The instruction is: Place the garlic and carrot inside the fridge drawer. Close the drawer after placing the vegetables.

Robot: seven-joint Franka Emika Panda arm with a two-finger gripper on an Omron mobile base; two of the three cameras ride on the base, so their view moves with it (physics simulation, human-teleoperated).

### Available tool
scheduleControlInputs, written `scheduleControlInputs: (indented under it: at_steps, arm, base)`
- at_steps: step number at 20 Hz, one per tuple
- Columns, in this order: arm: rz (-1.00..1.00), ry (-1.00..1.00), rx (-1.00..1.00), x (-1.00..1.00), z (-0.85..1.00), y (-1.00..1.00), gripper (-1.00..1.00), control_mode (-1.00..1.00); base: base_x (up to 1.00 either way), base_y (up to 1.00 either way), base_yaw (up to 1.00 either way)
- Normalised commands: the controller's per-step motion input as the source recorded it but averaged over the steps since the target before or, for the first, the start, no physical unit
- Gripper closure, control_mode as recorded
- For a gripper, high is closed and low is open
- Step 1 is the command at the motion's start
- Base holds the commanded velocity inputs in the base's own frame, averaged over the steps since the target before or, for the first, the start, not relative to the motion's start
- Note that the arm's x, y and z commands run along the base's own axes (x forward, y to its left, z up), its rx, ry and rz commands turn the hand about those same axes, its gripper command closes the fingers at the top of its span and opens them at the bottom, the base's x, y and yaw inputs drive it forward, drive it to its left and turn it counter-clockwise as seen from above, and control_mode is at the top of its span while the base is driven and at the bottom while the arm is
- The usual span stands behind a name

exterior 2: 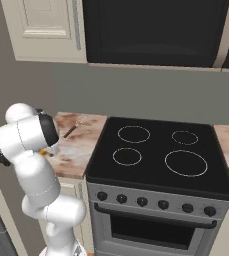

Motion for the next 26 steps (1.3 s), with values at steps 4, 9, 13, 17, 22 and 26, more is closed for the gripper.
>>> scheduleControlInputs:
  at_steps: [4,9,13,17,22,26]
  arm:
    - [0.08,0.00,0.07,0.02,-0.37,0.00,-1.00,-1.00]
    - [0.10,-0.02,0.03,0.01,-0.50,0.00,-1.00,-1.00]
    - [0.08,-0.03,0.04,0.02,-0.31,-0.11,-1.00,-1.00]
    - [0.02,0.00,0.00,-0.12,-0.35,-0.87,-1.00,-1.00]
    - [0.00,-0.04,0.02,-0.37,0.02,-0.66,-1.00,-1.00]
    - [0.00,0.00,0.02,-0.07,0.28,0.42,-1.00,-1.00]
  base:
    - [0.00,0.00,0.00]
    - [0.00,0.00,0.00]
    - [0.00,0.00,0.00]
    - [0.00,0.00,0.00]
    - [0.00,0.00,0.00]
    - [0.00,0.00,0.00]
